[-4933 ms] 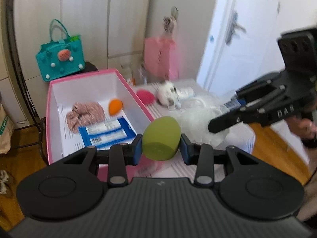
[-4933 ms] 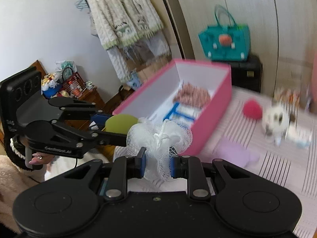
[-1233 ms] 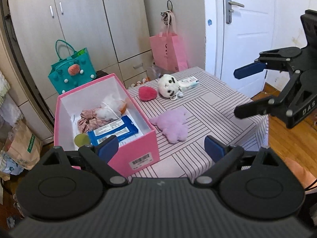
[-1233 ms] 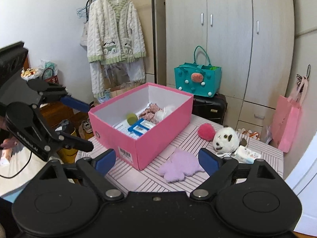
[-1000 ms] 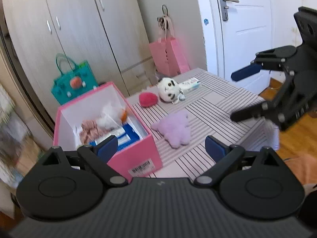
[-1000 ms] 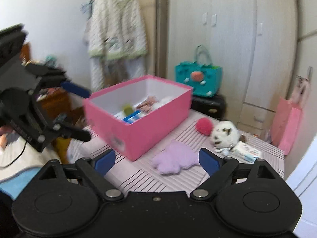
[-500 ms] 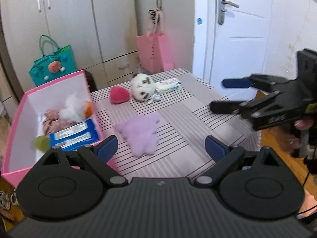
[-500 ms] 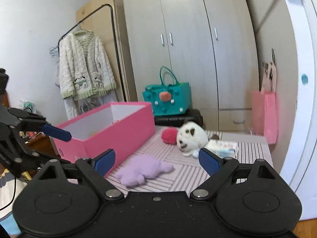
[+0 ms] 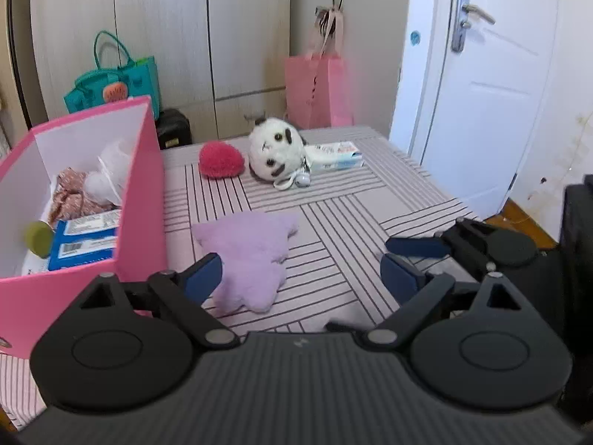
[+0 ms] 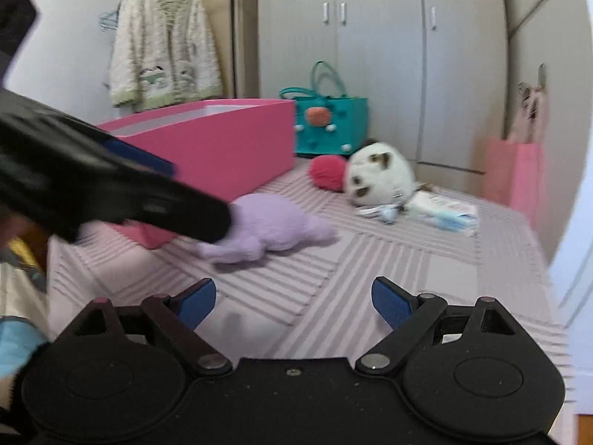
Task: Organize soft objects
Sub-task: 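Lower the left tool onto the purple plush toy and close its fingers on it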
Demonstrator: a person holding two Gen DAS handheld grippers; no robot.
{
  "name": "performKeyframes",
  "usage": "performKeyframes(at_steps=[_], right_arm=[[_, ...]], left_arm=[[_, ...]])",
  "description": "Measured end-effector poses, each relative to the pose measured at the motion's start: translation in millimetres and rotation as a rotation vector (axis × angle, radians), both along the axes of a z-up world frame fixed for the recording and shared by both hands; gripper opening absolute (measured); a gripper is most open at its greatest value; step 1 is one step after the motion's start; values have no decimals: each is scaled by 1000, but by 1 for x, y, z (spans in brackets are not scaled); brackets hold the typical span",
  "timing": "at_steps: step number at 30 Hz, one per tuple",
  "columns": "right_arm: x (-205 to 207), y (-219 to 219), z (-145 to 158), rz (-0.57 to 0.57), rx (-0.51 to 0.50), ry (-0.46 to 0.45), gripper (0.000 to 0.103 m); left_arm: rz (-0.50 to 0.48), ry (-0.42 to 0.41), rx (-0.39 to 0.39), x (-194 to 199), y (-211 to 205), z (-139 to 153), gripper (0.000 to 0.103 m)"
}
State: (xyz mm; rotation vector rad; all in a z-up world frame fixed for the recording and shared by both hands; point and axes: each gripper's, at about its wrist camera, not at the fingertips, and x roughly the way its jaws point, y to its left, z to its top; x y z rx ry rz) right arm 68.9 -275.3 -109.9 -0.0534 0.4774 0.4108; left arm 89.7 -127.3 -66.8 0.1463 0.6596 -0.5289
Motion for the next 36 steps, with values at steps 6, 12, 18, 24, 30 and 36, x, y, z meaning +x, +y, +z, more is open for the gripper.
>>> performKeyframes(at_steps=[6, 12, 18, 24, 30, 36], right_arm=[[17, 15, -3, 12, 32, -3, 93], [25, 19, -2, 16, 20, -7, 92], [34, 17, 0, 28, 30, 29, 92], [27, 24, -2, 39, 0, 7, 92], [23, 15, -2, 9, 27, 15, 92], [26, 12, -3, -25, 86, 41, 92]], left_arm=[[-7, 72, 66, 37, -26, -11, 80], [-6, 164, 149, 68, -32, -19, 74], [-35, 130, 264, 75, -48, -19, 74], [-11, 150, 225, 80, -43, -20, 72], [-31, 295, 33, 82, -34, -12, 68], [-43, 507, -164, 97, -32, -26, 59]])
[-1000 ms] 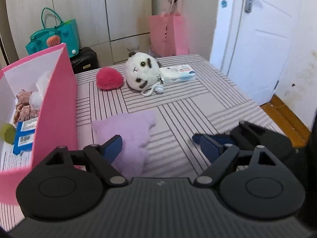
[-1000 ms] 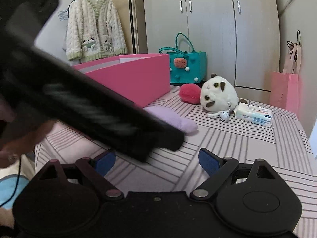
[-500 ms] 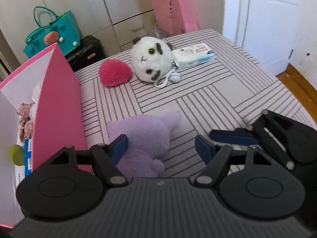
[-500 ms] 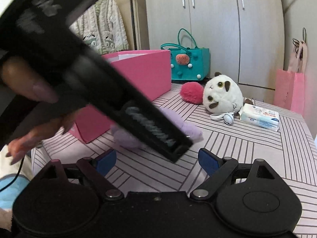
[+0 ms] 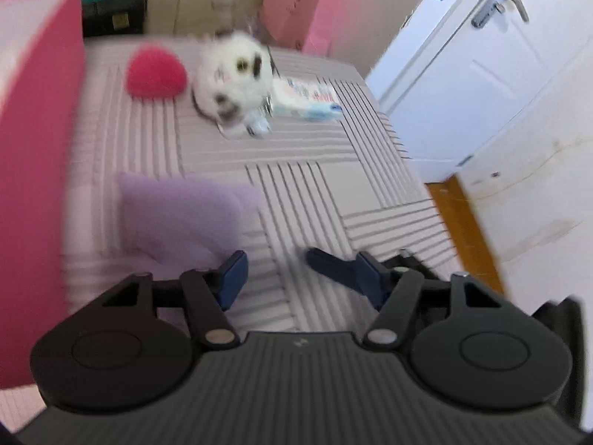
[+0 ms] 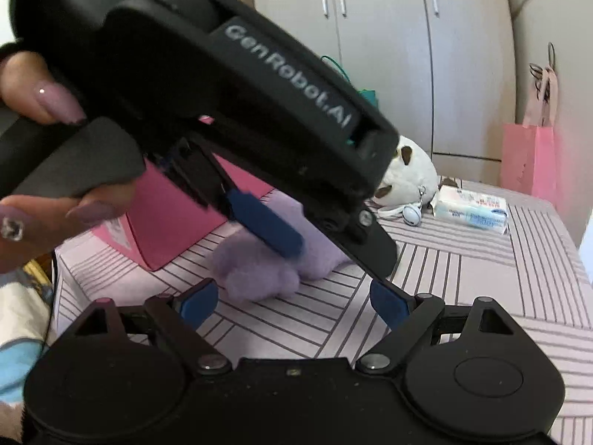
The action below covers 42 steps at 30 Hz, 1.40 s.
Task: Organize soft objects
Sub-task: 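Lower the left tool onto the purple plush toy and close its fingers on it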
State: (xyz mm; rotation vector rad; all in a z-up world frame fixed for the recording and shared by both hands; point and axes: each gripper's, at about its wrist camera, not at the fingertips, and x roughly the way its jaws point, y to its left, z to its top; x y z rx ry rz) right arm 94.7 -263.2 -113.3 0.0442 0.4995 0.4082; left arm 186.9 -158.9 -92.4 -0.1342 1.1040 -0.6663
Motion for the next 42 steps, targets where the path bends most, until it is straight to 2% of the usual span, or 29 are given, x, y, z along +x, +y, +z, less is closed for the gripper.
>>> performKeyframes(at_steps=[2, 5, 10, 13, 16, 18, 22, 29, 34, 39, 42], right_arm=[[1, 4, -1, -2, 21, 12, 92], [1, 12, -1, 7, 25, -3, 92], [6, 18, 0, 5, 21, -13, 92], [14, 21, 2, -13, 8, 20, 92], [20, 26, 4, -14, -32, 56, 92], [21, 25, 6, -4, -12, 66, 92], [28, 25, 6, 22, 46, 81, 92], [40, 26, 3, -7, 61, 97, 92], [50, 19, 3, -34, 76, 109, 86], [47, 17, -2, -25, 67, 105, 67], [47, 13, -3, -28, 84, 106, 63]], left_arm=[[35, 3, -9, -1, 2, -4, 56], [41, -106, 17, -14, 5, 5, 55], [14, -255, 144, -23, 2, 25, 56], [48, -294, 187, -14, 7, 29, 58], [41, -288, 268, -1, 4, 24, 58], [20, -269, 305, 5, 1, 21, 58], [-2, -232, 321, 13, 0, 21, 59], [-7, -166, 402, 15, 3, 13, 61], [-15, -137, 383, 16, 6, 11, 59], [-72, -142, 396, 9, 3, 6, 55], [-75, -125, 384, 7, 7, 3, 55]])
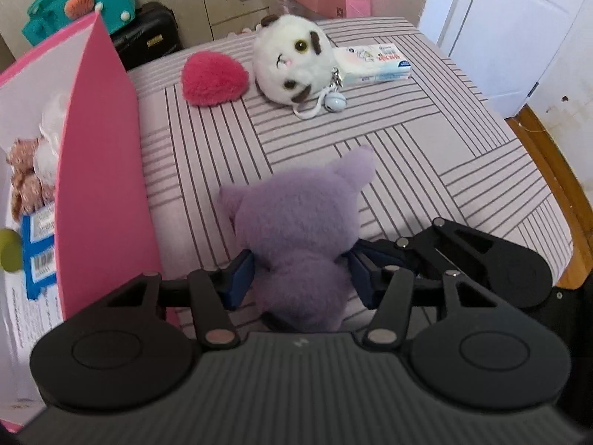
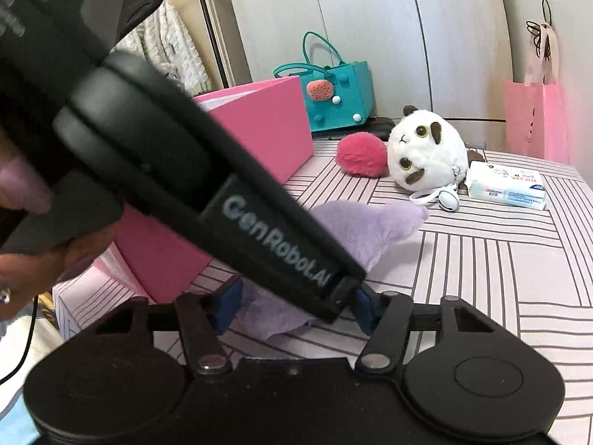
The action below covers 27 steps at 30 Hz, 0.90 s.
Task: Organize soft objects
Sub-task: 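Lower the left tool onto the purple plush toy and close its fingers on it, then lift the purple plush toy with the left tool and carry it toward the pink box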
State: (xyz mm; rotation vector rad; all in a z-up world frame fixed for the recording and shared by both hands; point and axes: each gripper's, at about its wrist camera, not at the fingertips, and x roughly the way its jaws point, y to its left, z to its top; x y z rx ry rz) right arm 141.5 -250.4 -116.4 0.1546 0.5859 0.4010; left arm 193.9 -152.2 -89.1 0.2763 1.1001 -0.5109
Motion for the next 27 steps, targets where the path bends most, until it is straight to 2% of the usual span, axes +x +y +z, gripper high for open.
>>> performKeyframes(at_steps=[3, 8, 15, 27], right_arm=[[3, -3, -3, -8, 23, -4, 61], [5, -8, -4, -20, 51, -16, 60], [1, -19, 1, -36, 108, 2, 52], [-15, -21, 19, -18, 19, 8, 46]], left_arm=[[12, 12, -33, 3, 5, -3, 55], [7, -22, -68, -4, 6, -5, 49], [-9, -73, -105, -20, 8, -3, 45], [-62, -54, -158, -48, 10, 13, 40]])
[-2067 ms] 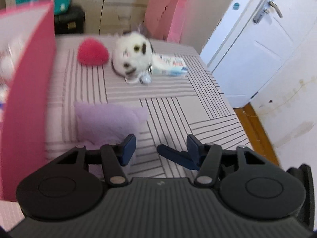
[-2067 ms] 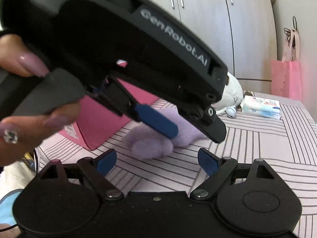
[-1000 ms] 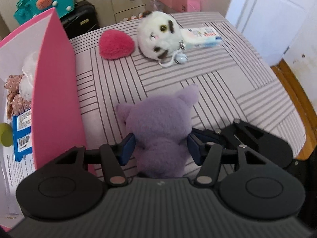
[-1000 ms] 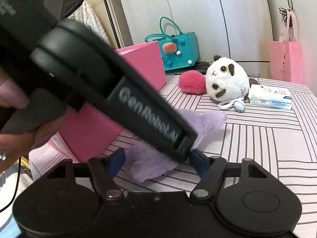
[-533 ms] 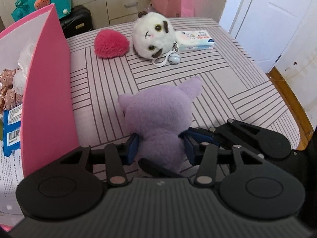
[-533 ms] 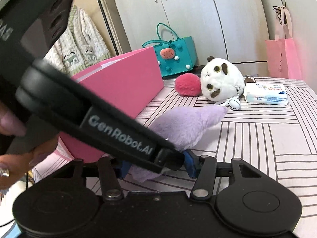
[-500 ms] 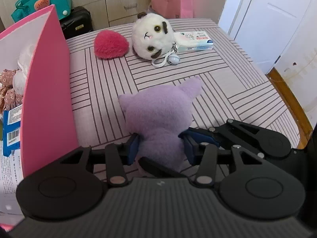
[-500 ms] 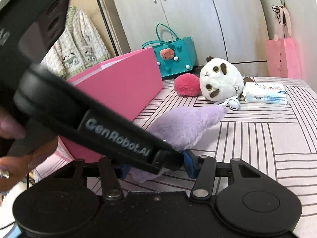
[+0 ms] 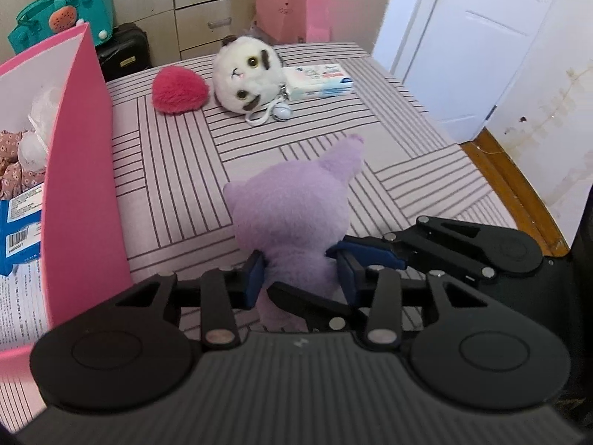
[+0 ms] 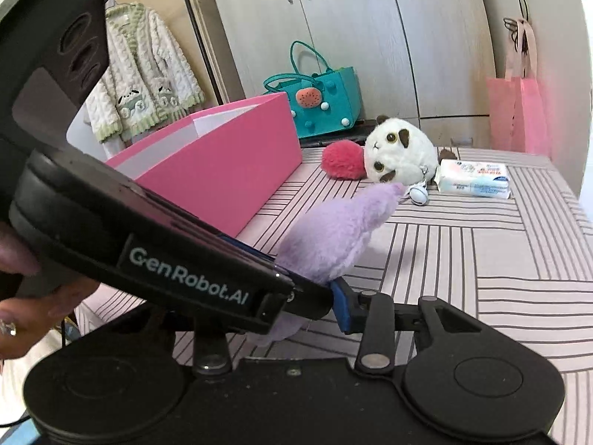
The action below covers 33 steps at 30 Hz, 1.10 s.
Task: Organize soft objects
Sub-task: 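Lift the purple plush toy with the left tool and carry it toward the pink box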
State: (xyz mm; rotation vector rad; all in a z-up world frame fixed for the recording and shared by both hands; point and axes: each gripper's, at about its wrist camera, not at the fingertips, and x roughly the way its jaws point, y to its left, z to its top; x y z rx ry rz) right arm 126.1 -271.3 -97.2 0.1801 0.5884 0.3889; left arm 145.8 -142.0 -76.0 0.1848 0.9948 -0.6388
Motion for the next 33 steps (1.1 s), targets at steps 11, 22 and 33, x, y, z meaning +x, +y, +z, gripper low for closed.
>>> performKeyframes(at_steps=[11, 22, 33], right_arm=[[-26, 10, 26, 42, -85, -3, 46], [-63, 35, 62, 122, -164, 21, 46], [-91, 76, 107, 203, -267, -96, 46]], left_arm=[[-36, 2, -39, -27, 14, 21, 40], [-50, 68, -71, -60, 45, 43, 40], [-32, 16, -117, -89, 93, 84, 41]])
